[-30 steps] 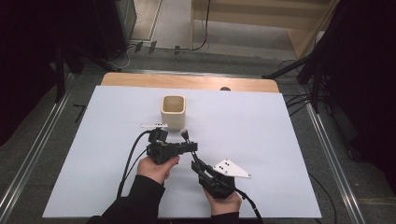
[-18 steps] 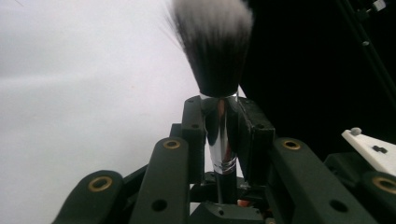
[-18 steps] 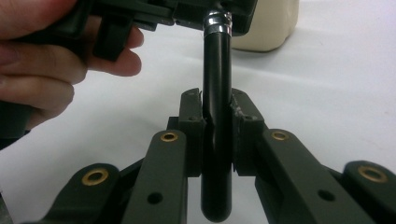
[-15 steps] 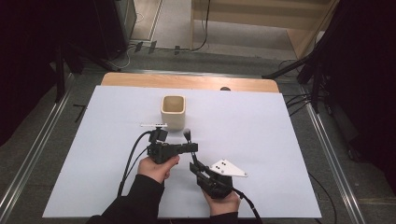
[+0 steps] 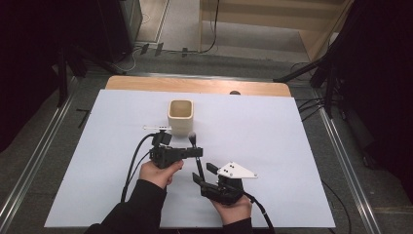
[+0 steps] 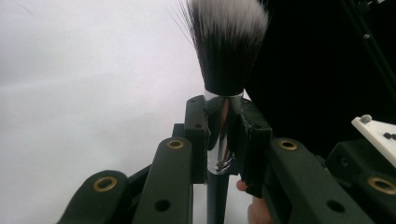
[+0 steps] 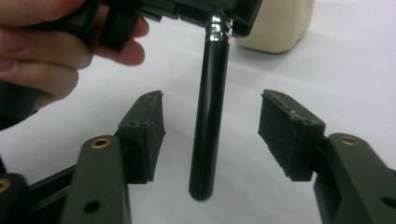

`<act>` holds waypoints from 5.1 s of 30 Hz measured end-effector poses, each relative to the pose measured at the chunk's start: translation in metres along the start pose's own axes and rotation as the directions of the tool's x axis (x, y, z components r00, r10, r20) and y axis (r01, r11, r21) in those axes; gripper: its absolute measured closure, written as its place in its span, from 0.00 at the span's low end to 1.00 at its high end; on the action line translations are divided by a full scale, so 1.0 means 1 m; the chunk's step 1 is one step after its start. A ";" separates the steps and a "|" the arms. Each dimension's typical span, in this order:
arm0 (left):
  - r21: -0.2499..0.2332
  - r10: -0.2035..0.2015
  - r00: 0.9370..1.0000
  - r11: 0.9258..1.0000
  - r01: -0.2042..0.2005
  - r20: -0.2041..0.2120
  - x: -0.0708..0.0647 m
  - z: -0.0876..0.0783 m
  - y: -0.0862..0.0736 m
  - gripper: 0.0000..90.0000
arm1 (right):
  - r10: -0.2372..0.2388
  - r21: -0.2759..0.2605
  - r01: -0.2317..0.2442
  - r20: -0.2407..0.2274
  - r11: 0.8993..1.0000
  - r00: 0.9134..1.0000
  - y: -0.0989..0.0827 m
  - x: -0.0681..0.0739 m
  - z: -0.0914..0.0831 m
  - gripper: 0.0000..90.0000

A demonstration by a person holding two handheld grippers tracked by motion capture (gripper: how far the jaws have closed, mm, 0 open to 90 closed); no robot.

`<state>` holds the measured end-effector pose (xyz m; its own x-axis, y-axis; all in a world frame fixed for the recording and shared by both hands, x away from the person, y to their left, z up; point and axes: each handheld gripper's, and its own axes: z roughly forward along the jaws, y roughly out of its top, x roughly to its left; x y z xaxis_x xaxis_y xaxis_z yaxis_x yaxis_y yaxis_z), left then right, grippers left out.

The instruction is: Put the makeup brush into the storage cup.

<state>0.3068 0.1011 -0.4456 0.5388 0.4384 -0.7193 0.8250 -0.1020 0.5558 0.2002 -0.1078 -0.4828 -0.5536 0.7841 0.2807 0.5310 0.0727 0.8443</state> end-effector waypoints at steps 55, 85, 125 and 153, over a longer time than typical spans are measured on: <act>0.186 0.189 0.974 0.960 -0.210 0.126 0.002 -0.003 0.009 0.86 | 0.026 0.219 0.081 -0.444 0.972 0.896 0.036 -0.043 0.016 0.41; 0.152 0.222 0.958 0.956 -0.250 0.178 -0.001 -0.001 0.005 0.86 | 0.137 0.211 -0.034 -0.497 0.977 0.857 0.030 -0.050 0.021 0.74; 0.091 0.249 0.959 0.961 -0.263 0.137 -0.003 -0.007 0.006 0.57 | 0.176 0.228 -0.074 -0.469 0.971 0.866 0.035 -0.051 0.018 0.88; 0.111 0.334 0.942 0.938 -0.329 -0.030 0.007 -0.043 0.006 0.34 | 0.136 0.215 -0.049 -0.411 0.975 0.901 0.038 -0.060 0.010 0.88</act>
<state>0.3082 0.1419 -0.4298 0.7780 0.4058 -0.4796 0.6154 -0.3389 0.7116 0.2600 -0.1459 -0.4720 -0.6906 0.4630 0.5556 0.6829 0.1646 0.7117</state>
